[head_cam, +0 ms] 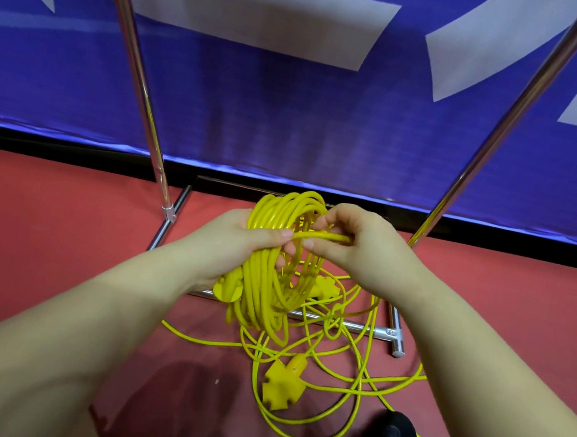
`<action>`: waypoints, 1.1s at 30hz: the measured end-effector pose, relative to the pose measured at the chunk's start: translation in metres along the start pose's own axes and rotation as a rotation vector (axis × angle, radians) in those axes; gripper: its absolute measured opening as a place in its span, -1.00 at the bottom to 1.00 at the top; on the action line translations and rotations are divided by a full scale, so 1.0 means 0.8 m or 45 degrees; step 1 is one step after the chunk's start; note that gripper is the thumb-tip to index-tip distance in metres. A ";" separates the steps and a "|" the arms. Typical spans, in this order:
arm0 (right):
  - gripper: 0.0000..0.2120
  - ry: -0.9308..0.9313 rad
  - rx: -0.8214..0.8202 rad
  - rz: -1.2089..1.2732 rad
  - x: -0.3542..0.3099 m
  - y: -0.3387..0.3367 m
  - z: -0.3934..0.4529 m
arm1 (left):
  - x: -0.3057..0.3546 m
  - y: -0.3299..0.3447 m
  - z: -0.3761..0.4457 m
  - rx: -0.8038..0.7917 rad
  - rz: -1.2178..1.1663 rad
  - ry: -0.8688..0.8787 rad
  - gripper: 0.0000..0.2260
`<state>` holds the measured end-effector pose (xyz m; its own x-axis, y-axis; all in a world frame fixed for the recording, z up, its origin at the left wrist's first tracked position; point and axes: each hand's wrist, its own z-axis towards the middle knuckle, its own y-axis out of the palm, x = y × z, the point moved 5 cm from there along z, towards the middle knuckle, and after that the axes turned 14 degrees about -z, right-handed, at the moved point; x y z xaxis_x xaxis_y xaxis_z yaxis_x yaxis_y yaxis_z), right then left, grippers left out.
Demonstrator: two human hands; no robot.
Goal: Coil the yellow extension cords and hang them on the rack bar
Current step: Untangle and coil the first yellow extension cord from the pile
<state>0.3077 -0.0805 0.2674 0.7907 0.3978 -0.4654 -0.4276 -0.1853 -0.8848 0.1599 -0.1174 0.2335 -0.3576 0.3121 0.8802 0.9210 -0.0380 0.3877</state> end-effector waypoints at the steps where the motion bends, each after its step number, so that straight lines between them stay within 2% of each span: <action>1: -0.80 0.044 -0.101 -0.089 0.007 0.005 0.000 | 0.002 -0.001 0.001 0.015 -0.004 0.006 -0.85; 5: -0.84 0.221 -0.529 -0.527 0.046 0.033 -0.007 | 0.015 -0.012 0.004 0.109 -0.043 0.075 -0.83; 8: -0.84 0.239 -0.626 -0.582 0.059 0.040 -0.012 | 0.027 -0.024 0.005 0.208 -0.115 0.158 -0.82; 11: -0.85 0.284 -0.431 -0.205 0.055 0.031 -0.004 | 0.034 -0.033 0.006 0.249 -0.175 0.189 -0.84; 14: -0.87 0.402 -0.206 0.524 0.038 0.017 0.000 | 0.026 -0.034 0.006 0.259 -0.077 0.141 -0.89; 16: -0.87 0.452 -0.154 0.908 0.028 0.009 0.000 | 0.013 -0.025 0.006 0.191 -0.036 0.063 -0.95; 19: -0.86 0.540 -0.144 1.317 0.015 0.004 -0.002 | -0.003 -0.011 0.003 0.093 -0.021 -0.041 -0.93; 26: -0.78 0.724 -0.071 1.838 0.008 0.009 -0.002 | -0.004 -0.001 0.000 0.006 0.147 0.014 -0.86; 29: -0.77 0.729 -0.077 1.939 0.005 0.017 0.000 | -0.006 0.003 0.000 -0.002 0.026 -0.006 -0.89; 31: -0.79 0.666 -0.050 1.963 0.004 0.016 0.002 | -0.006 0.002 0.001 0.047 -0.075 0.003 -0.90; 33: -0.78 0.546 -0.077 1.767 0.001 0.013 0.005 | -0.005 -0.001 0.003 0.105 -0.149 0.015 -0.90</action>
<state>0.3018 -0.0786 0.2580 -0.1637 -0.4212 -0.8921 -0.9317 -0.2312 0.2801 0.1608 -0.1164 0.2292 -0.4649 0.2984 0.8335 0.8822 0.0766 0.4646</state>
